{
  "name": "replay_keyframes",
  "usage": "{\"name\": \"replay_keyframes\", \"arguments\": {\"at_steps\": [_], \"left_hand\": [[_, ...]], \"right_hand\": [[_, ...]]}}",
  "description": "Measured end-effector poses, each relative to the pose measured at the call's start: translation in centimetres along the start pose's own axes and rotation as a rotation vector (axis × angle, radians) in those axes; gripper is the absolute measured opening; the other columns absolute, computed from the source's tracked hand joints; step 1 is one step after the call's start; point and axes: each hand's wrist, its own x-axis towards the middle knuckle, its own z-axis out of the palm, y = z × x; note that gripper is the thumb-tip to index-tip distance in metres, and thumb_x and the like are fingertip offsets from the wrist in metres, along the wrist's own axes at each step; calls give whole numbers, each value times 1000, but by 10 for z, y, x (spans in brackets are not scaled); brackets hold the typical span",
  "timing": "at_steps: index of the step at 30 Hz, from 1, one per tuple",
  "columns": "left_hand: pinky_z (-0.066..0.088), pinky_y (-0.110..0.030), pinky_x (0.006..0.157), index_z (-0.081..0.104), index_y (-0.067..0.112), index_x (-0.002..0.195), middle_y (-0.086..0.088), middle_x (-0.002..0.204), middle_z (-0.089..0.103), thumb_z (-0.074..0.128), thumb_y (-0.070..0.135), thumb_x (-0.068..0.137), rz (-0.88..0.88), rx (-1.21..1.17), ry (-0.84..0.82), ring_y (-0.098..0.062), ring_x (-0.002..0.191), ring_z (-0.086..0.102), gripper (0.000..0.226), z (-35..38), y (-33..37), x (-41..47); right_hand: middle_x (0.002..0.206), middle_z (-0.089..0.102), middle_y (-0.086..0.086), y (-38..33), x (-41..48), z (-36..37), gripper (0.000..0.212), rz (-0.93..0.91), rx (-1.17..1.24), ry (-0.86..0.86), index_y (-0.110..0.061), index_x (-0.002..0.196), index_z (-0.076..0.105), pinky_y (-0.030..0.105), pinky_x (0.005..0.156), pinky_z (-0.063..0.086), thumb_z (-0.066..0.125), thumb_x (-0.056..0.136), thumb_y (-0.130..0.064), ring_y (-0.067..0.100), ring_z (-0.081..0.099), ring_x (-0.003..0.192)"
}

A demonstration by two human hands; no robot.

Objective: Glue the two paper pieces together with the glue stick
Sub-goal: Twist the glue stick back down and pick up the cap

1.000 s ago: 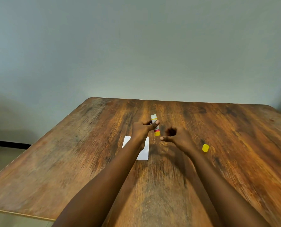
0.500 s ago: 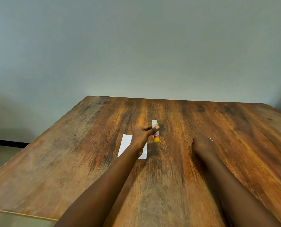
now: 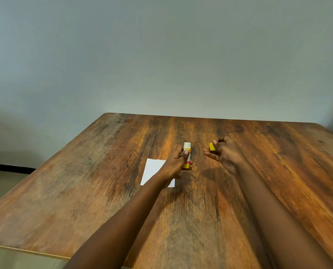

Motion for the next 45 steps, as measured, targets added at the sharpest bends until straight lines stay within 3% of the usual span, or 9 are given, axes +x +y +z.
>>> {"name": "replay_keyframes", "arguments": {"at_steps": [4,7,11,18,28,36,40,45], "left_hand": [[50,-29,70,37,16,134,-4,94,51,32,33,101,26,-39,-36,-11,75,56,38,-1,-1,-1],[47,-24,67,39,5,129,-2,84,46,32,26,102,20,-71,-44,-10,68,50,35,1,-2,1],[44,-22,66,44,10,112,0,81,44,31,23,102,19,-61,-58,-9,66,44,21,1,-3,0],[37,-21,60,48,15,101,2,76,43,31,24,102,41,31,-54,-9,62,39,19,-1,-3,0],[33,-22,58,49,12,95,2,72,45,33,28,101,82,200,20,-9,61,37,23,-1,5,1],[32,-20,54,47,23,75,2,69,45,32,27,102,92,184,63,-9,58,37,31,6,12,2],[30,-18,51,46,24,74,2,68,44,31,27,102,79,192,45,-9,57,36,31,7,8,-2],[29,-17,49,46,24,74,3,68,43,30,27,102,84,180,43,-8,56,36,32,7,9,-2]], "right_hand": [[97,63,9,1,-3,14,19,-74,138,-71,-17,91,57,25,65,54,54,89,1,15,61,85],[91,63,6,7,-4,22,19,-89,245,-87,-8,94,63,20,64,57,53,87,6,15,60,83],[90,64,7,11,-5,27,27,-131,132,-58,7,111,60,22,69,59,55,85,8,16,63,84],[93,65,11,1,-12,30,25,-179,-47,-171,9,111,61,26,74,58,54,86,8,16,64,83],[101,64,11,-12,-17,28,23,-269,-292,-168,10,105,63,12,57,54,57,83,11,23,64,89],[105,66,18,-21,-16,28,21,-316,-448,-159,10,103,65,25,70,58,58,82,11,26,65,91],[97,65,13,-17,-18,28,21,-320,-541,-145,7,101,68,14,57,55,59,82,12,22,65,85],[99,66,17,-15,-19,30,21,-297,-536,-155,6,101,67,18,62,56,59,83,10,25,66,89]]}}
